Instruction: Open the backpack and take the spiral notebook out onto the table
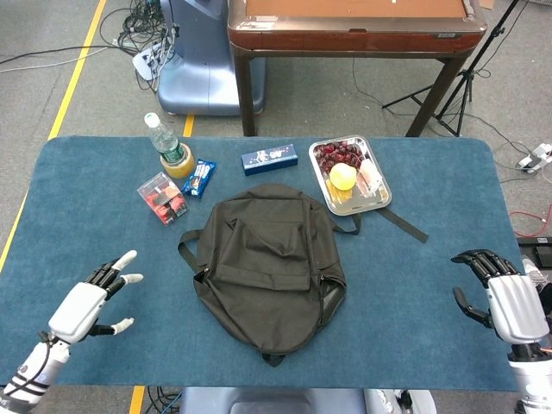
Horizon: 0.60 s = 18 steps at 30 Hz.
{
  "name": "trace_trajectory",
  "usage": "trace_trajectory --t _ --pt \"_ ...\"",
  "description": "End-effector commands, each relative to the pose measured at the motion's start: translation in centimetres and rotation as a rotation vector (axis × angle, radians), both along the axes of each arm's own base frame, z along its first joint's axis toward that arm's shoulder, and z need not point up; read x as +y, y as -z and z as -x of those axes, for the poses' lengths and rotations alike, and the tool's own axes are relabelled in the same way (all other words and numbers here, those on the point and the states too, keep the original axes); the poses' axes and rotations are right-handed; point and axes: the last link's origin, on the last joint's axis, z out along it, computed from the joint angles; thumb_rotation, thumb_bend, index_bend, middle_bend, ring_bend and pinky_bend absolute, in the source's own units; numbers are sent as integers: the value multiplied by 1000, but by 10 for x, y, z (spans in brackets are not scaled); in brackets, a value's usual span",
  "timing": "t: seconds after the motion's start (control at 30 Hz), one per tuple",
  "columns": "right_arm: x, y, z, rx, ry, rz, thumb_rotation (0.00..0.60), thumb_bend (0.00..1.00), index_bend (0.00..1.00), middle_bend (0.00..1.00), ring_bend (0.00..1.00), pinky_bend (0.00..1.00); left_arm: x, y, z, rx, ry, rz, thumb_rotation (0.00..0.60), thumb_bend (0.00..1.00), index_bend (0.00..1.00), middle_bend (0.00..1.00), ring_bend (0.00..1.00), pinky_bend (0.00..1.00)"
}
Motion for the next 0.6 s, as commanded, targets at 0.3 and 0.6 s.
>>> trace_trajectory --t 0.3,0.6 --pt "2 -5 0 11 17 17 600 374 320 300 208 337 32 71 -41 -3 270 209 600 190 230 0 0 72" --pt "6 -8 5 10 42 32 600 374 320 300 204 337 53 118 -61 7 370 257 600 190 218 0 0 69"
